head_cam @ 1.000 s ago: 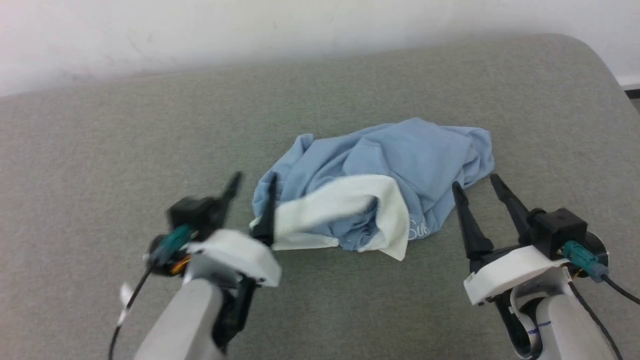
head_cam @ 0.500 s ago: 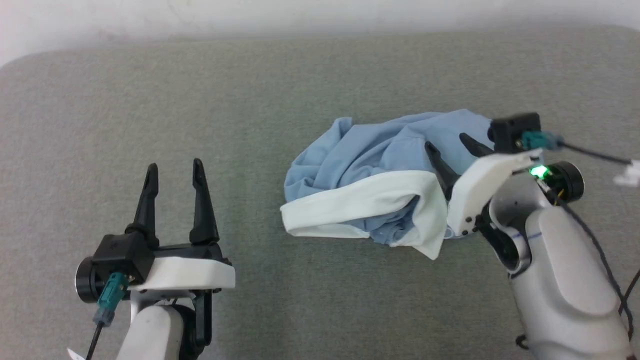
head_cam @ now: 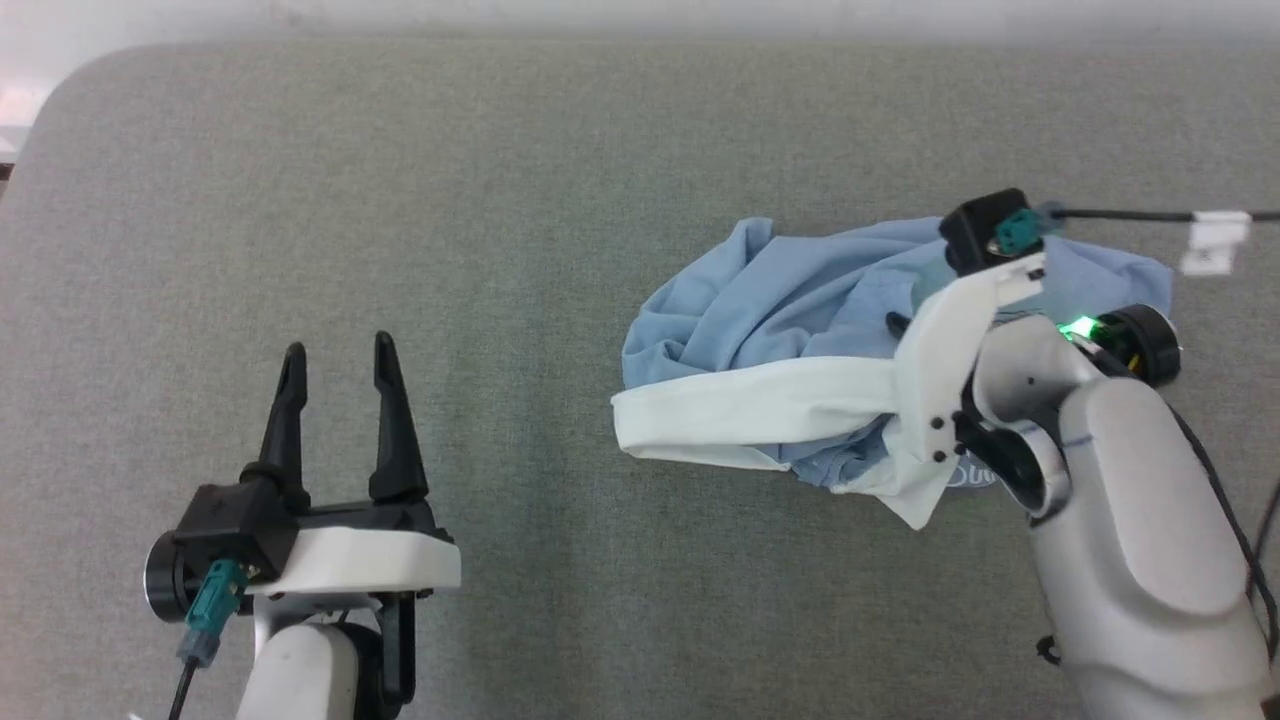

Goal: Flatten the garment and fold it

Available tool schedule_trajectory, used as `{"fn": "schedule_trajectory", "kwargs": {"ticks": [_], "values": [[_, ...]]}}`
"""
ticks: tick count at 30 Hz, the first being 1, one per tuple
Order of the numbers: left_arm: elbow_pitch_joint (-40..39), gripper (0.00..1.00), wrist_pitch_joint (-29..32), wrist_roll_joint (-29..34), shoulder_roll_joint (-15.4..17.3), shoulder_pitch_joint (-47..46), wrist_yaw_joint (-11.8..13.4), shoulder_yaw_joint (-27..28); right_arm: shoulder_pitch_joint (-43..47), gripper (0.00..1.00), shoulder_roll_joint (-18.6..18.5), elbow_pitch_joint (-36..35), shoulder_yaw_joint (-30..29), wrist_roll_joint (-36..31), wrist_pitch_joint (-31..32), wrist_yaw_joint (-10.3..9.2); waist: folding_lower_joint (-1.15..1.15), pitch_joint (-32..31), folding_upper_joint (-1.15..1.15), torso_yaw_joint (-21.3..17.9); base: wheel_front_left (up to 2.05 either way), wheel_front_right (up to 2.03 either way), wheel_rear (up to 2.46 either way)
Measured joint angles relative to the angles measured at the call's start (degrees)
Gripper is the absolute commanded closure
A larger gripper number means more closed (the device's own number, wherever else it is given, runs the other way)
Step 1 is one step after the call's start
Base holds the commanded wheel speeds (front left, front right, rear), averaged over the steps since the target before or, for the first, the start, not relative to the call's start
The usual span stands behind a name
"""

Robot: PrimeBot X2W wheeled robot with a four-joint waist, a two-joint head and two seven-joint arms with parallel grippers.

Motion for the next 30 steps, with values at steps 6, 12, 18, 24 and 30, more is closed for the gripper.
{"fn": "schedule_trajectory", "kwargs": {"ticks": [6, 12, 18, 24, 30], "values": [[0.56, 0.0, 0.0, 0.48, -0.37, 1.16, -1.24, 1.38, 7.13, 1.0, 0.23, -10.11, -5.32, 0.59, -10.89, 0.02, 0.0, -1.73, 0.0, -1.65, 0.0, 0.0, 0.0], [0.67, 0.0, 0.0, 1.44, -0.65, 2.11, -2.48, 2.0, 17.58, 1.0, 0.11, -16.79, -18.95, -0.63, -21.26, 0.02, -0.01, -3.72, 0.0, -4.2, 0.0, 0.0, 0.0], [0.89, 0.0, 0.0, 1.87, -0.74, 2.15, -3.1, 2.2, 28.07, 1.0, 0.1, -15.34, -29.67, 1.31, -20.37, 0.01, -0.01, -4.95, 0.0, -6.5, 0.0, 0.0, 0.0], [2.01, 0.0, -0.01, 2.27, -0.76, 2.16, -3.97, 1.44, 30.7, 0.0, 0.1, -12.33, -32.39, 1.3, -16.22, 0.0, -0.01, -5.0, 0.0, -8.77, 0.0, 0.0, 0.0], [8.15, 0.0, 1.26, 1.78, -0.79, 1.47, -6.56, -5.49, 29.63, 0.0, -0.05, -15.55, -27.0, 1.21, -25.4, -0.04, 0.0, -4.67, 0.0, -10.56, 0.0, 0.0, 0.0]]}}
